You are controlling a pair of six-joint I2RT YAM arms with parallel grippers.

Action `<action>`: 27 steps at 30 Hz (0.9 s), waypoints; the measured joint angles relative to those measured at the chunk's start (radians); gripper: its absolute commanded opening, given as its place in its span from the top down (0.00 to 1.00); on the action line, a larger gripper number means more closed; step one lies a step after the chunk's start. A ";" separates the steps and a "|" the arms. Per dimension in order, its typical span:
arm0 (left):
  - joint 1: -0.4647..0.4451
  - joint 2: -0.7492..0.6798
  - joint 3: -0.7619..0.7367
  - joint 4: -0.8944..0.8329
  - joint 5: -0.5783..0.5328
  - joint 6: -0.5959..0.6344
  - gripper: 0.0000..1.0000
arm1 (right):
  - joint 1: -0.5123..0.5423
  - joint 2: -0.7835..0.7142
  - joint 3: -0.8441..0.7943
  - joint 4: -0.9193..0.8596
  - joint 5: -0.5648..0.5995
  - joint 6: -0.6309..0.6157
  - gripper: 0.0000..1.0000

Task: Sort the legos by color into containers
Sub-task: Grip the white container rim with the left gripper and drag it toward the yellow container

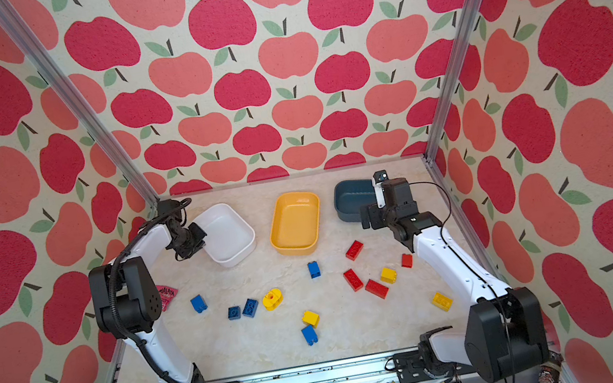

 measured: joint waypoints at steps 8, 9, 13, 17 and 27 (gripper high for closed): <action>-0.029 0.110 0.173 -0.096 0.027 0.146 1.00 | 0.000 0.028 0.023 -0.016 -0.047 0.011 0.01; -0.037 0.130 0.202 -0.109 0.035 0.169 1.00 | 0.000 0.035 0.031 -0.022 -0.057 0.015 0.01; -0.065 0.172 0.267 -0.137 0.058 0.248 1.00 | 0.013 0.064 0.061 -0.035 -0.084 0.023 0.01; -0.088 0.209 0.326 -0.168 0.070 0.330 1.00 | 0.045 0.097 0.088 -0.055 -0.106 0.026 0.01; -0.106 0.301 0.470 -0.238 0.110 0.496 1.00 | 0.123 0.205 0.158 -0.108 -0.134 0.026 0.01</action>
